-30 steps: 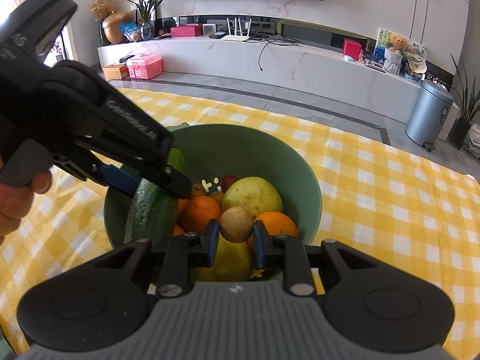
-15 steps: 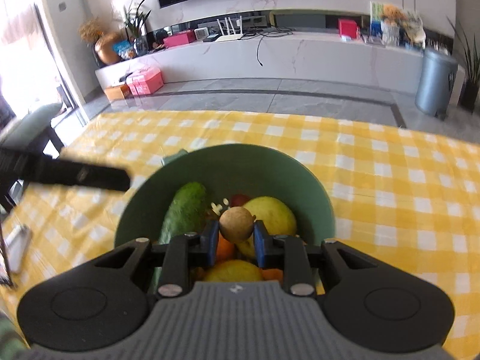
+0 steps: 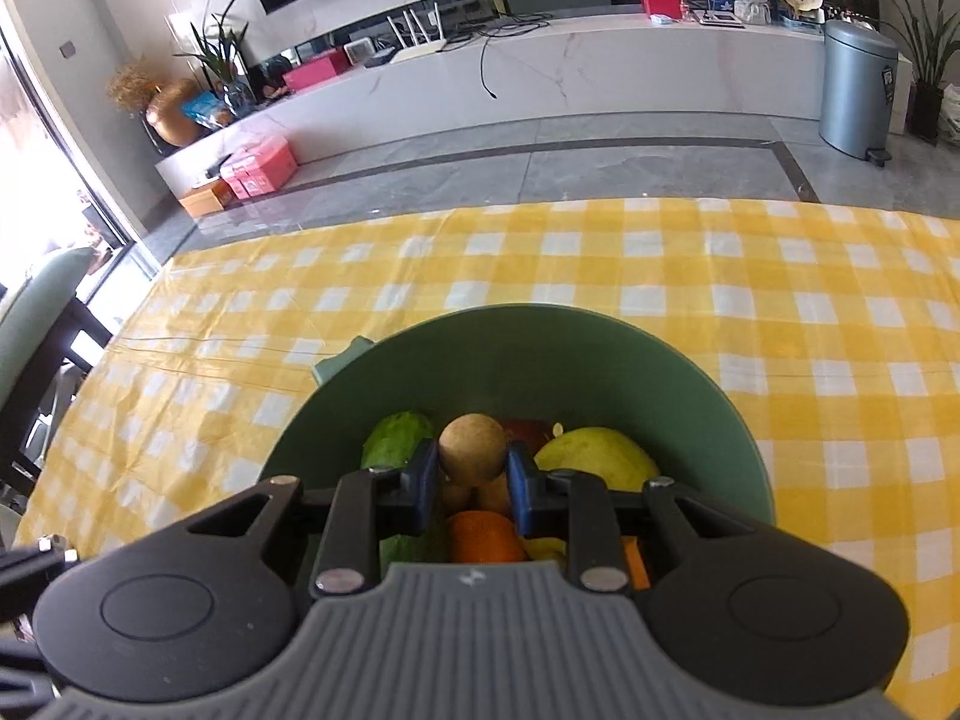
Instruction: Organize fruits
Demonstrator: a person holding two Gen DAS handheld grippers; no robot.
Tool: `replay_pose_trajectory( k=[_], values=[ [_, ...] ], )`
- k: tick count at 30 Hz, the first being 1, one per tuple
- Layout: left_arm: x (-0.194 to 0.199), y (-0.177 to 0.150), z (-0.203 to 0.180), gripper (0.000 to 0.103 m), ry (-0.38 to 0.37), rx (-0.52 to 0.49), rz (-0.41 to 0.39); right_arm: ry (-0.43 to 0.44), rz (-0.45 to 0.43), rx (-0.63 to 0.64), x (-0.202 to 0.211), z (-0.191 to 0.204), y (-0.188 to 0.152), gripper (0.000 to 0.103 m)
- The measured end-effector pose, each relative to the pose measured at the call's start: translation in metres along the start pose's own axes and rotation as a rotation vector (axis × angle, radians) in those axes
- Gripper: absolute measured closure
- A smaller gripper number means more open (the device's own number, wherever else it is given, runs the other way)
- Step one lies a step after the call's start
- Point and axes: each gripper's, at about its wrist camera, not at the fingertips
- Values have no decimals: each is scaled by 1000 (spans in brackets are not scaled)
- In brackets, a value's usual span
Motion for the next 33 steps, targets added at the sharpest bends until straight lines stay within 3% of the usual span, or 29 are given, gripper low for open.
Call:
replay_pose_trajectory(
  k=[9,15,17,24,29,33],
  values=[
    [12,-12,-1,36,-38,12,-3,-43,1,-14,-6,3,-2,77],
    [26,-14,-19,35,-7,-69,-46,-42,-35,-10,18,6,-3,73],
    [34,-15,-28,35,9,-110,-72,-43,-58,8,34,9,-4,70],
    [77,-23,-69,32,107,-261,-207,-36,-193,49,113,20,-17,43],
    [109,-33,-92,23,141,-302,-301,-125,-315,165,173,33,-48,31],
    [131,-47,-106,15,165,-344,-395,-127,-398,182,217,35,-79,22]
  ],
)
Point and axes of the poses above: each gripper's, at about its wrist camera, not at the fingertips, and x roughly against the way its jaws point, z to its left, y to its top, and after that the axes turned 3 degrees about -y, right-handed
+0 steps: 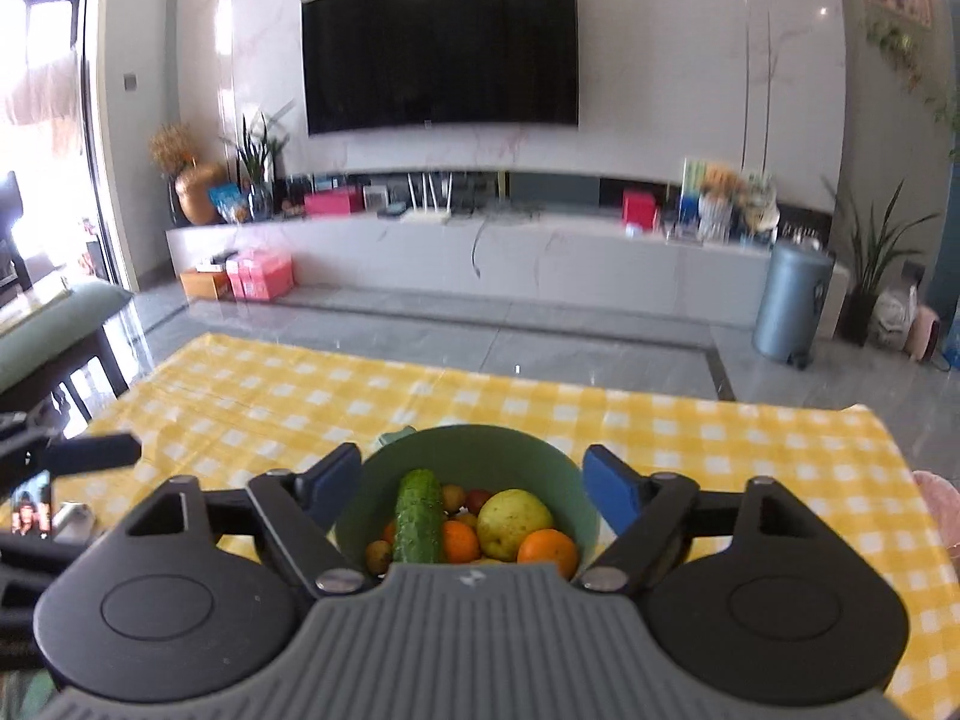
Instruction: Organize fruits
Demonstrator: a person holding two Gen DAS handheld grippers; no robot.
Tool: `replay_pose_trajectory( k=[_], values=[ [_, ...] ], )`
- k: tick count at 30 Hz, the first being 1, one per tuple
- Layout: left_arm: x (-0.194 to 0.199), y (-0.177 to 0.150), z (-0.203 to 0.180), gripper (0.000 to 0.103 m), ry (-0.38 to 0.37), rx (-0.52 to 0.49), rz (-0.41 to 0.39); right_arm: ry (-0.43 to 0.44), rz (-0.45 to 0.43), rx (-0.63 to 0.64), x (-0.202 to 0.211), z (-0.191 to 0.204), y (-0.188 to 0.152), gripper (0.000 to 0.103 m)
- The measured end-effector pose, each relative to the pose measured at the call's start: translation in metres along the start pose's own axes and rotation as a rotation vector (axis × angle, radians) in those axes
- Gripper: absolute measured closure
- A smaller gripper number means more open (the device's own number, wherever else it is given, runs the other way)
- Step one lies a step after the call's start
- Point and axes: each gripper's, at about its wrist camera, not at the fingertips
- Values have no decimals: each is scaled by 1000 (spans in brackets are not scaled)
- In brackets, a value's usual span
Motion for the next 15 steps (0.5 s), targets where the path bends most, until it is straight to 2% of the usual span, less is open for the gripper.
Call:
replay_pose_trajectory(
  k=[2,5,10,15],
  values=[
    [13,-3,-9,11,19,-42,-41,-8,-38,-11,24,-1,-10,18],
    [25,-8,-17,9,59,-78,-57,-48,-76,3,51,3,-29,11],
    [38,-23,-19,9,74,-51,-85,-105,-134,-43,92,4,-69,4],
    [35,-43,-15,7,42,-13,-15,-142,-149,-85,114,14,-103,4]
  ],
)
Point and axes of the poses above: each gripper's, at about its wrist camera, not at the fingertips, and x roughly against the way its jaws point, z to its left, y to its top, and after that the axes turned 3 degrees about -y, right-handed
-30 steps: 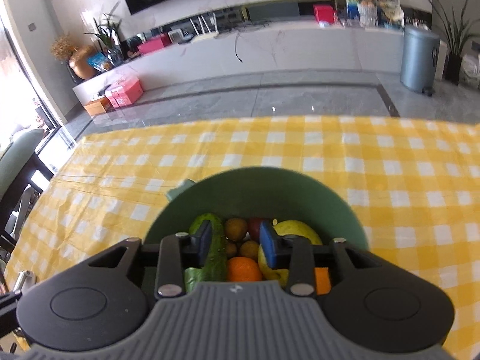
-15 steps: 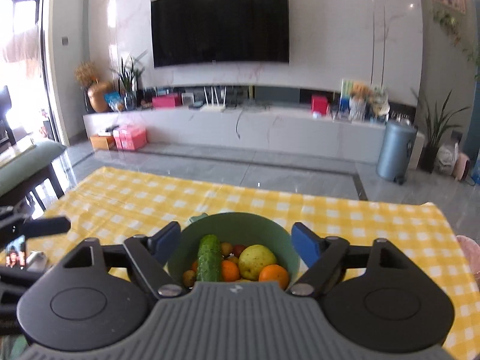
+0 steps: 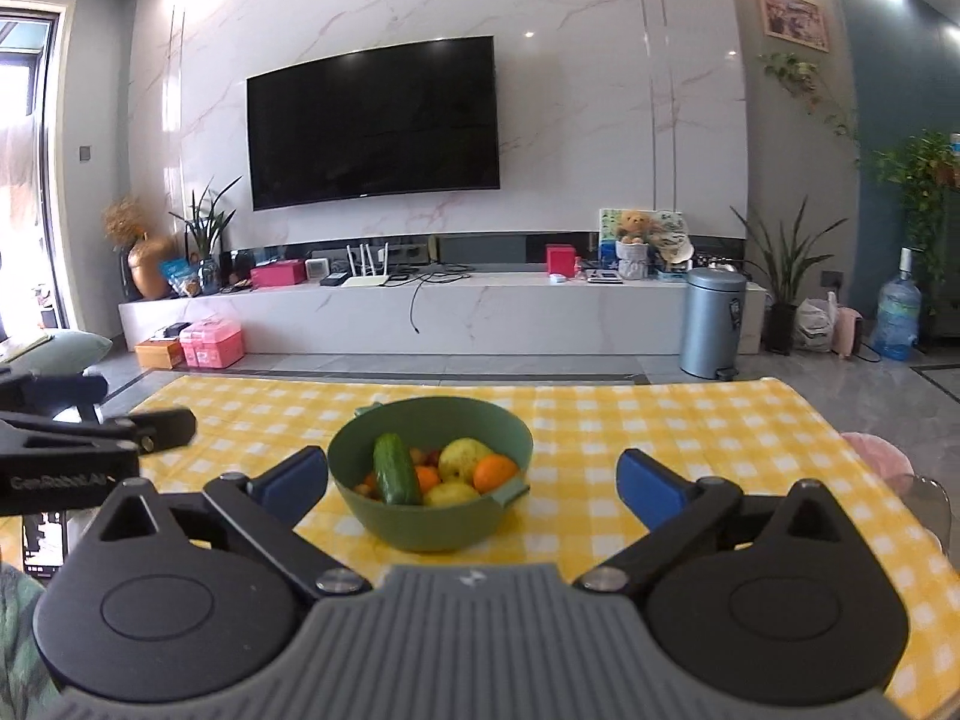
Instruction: Organize fruits
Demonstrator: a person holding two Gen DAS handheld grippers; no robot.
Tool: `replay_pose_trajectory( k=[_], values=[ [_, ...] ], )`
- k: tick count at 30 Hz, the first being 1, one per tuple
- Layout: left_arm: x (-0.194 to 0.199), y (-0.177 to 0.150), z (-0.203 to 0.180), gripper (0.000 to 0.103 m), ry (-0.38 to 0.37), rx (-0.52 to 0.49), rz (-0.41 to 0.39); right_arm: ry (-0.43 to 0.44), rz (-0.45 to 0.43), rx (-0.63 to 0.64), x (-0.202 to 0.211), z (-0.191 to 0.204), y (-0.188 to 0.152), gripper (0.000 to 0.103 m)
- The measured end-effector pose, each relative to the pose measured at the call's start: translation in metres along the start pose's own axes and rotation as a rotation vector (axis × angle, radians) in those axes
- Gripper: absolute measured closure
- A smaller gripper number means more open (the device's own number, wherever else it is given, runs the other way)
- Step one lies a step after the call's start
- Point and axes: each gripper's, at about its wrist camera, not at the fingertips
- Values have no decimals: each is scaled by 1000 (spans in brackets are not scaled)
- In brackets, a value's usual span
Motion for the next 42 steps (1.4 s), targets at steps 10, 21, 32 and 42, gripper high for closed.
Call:
replay_pose_trajectory(
  k=[10,21,32,42],
  values=[
    [-12,-32,-6,7,-11,-16,76,-38,-17,18,0,15,-49,4],
    [-40,-62,1,7,-16,14,159,10,71,13,-34,18,-79,4],
    [-48,-73,6,7,-11,30,220,-2,131,19,-50,23,-83,4],
    [-48,-72,6,7,-15,33,225,-6,144,10,-51,23,-83,4]
  ],
)
Point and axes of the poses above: each gripper's, at about its wrist camera, not at the fingertips, and x roughly against the way its jaws point, z to its left, y to its top, and after that the axes turned 3 degrees about -y, right-handed
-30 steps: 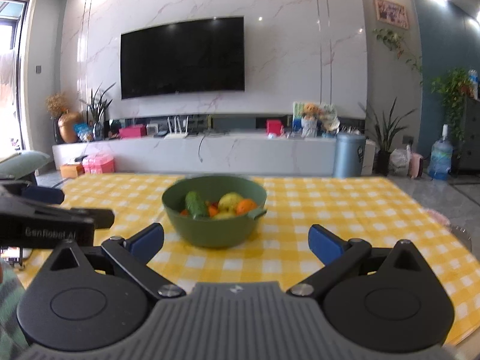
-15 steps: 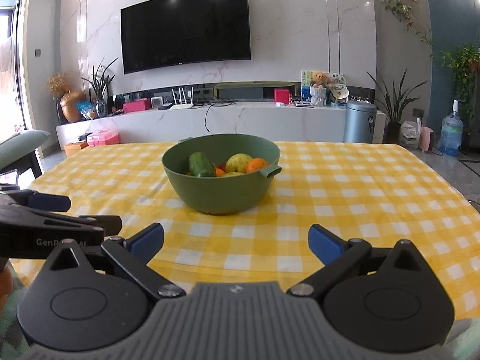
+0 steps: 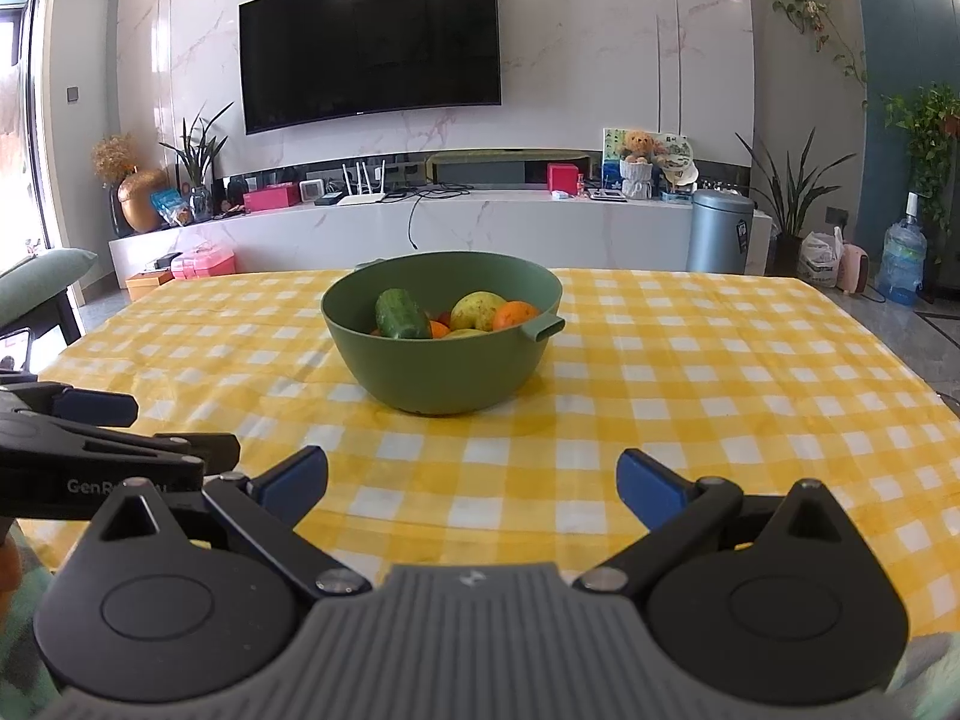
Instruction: Organize fruits
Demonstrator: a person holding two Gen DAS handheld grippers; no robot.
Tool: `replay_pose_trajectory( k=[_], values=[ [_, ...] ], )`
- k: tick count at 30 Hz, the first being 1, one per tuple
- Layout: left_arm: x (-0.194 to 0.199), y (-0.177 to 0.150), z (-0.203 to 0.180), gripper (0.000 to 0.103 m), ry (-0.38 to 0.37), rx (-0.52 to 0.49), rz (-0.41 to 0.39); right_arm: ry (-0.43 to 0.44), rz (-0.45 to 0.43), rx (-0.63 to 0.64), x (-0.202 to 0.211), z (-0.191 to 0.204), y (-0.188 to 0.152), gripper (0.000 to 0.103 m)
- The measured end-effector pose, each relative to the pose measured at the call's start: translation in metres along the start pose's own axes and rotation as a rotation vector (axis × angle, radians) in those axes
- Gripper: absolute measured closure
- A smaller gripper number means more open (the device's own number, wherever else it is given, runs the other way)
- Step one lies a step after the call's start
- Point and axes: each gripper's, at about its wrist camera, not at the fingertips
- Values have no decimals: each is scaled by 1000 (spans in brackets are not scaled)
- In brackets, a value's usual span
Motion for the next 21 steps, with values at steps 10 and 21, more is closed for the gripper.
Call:
replay_pose_trajectory(
  k=[10,21],
  values=[
    [1,1,0,7,-1,4,-3,-4,3,10,-1,1,-1,4],
    [2,2,0,7,-1,8,-4,-6,5,11,-2,1,-1,4]
  ],
)
Point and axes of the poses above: each gripper's, at about its wrist camera, not at the fingertips, and x roughly against the way its jaws point, z to its left, y to its top, and after that the axes turned 3 degrees about -y, right-handed
